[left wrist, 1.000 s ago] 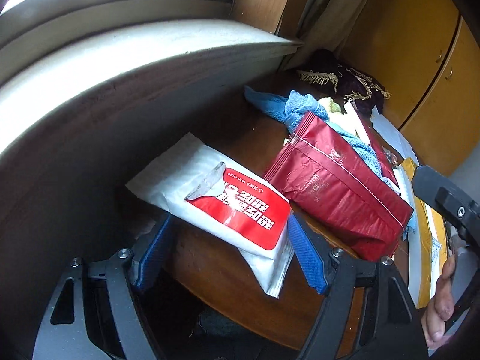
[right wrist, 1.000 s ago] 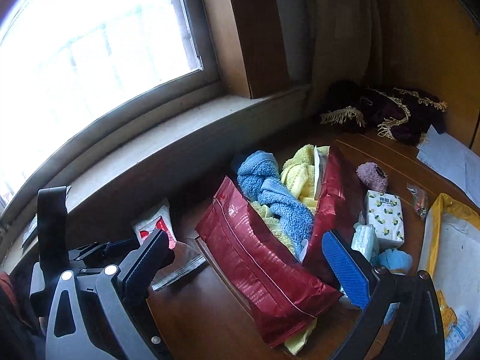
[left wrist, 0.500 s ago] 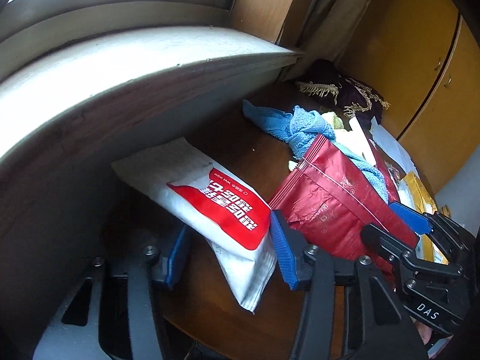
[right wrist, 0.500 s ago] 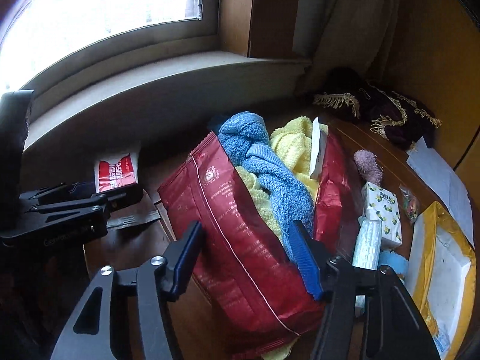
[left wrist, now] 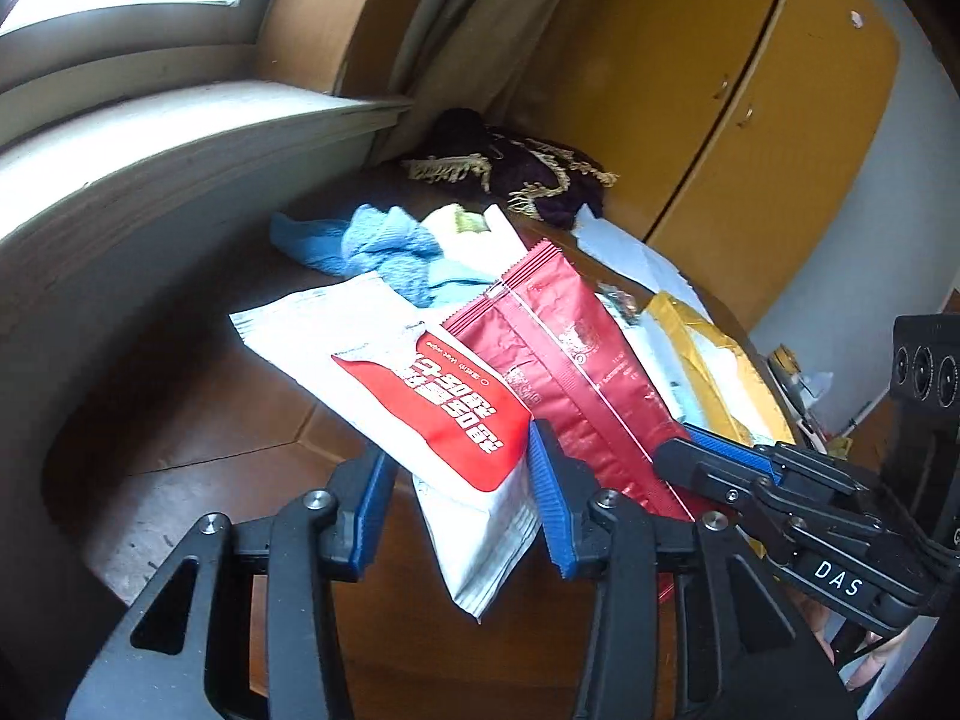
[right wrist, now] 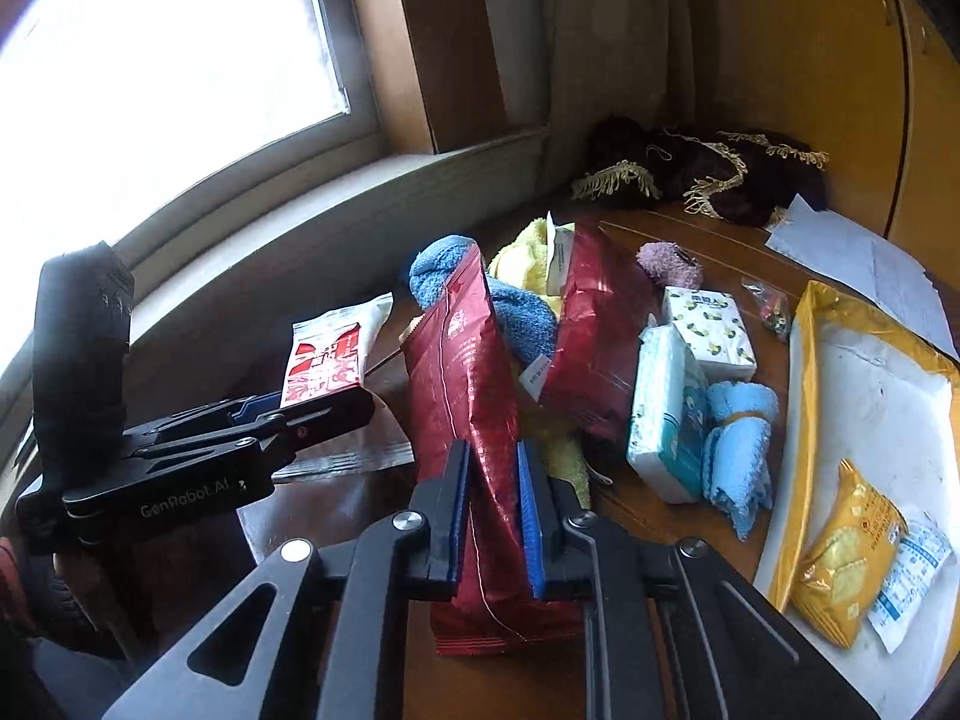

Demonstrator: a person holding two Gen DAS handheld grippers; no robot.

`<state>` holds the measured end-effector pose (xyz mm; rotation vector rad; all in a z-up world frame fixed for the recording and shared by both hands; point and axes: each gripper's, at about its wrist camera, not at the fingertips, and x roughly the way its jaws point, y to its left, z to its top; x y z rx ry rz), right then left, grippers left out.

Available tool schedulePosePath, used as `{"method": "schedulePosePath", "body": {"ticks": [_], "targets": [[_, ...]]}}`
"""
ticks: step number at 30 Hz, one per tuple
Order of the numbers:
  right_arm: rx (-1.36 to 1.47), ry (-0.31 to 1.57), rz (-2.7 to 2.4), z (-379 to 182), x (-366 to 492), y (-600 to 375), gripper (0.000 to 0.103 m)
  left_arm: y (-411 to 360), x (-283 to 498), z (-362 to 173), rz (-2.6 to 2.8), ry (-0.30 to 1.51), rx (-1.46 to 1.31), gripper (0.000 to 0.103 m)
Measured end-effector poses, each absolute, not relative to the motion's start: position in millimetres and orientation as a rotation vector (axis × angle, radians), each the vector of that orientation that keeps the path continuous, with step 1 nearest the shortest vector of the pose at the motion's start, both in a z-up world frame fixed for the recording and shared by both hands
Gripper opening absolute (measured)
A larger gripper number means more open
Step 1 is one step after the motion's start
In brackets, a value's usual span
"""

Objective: Organize soft objects
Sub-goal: 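Carry both packets into the tray and open both tools to release them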

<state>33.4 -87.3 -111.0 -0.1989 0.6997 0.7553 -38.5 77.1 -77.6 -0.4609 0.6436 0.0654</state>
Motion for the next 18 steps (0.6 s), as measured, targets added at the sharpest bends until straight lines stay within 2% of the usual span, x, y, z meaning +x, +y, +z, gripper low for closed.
{"method": "schedulePosePath", "body": {"ticks": [18], "targets": [[0.222,0.524,0.638,-70.4,35.8,-223.1,0.013,3.4,-1.8,-42.4,-0.224,0.544,-0.427,0.041]]}}
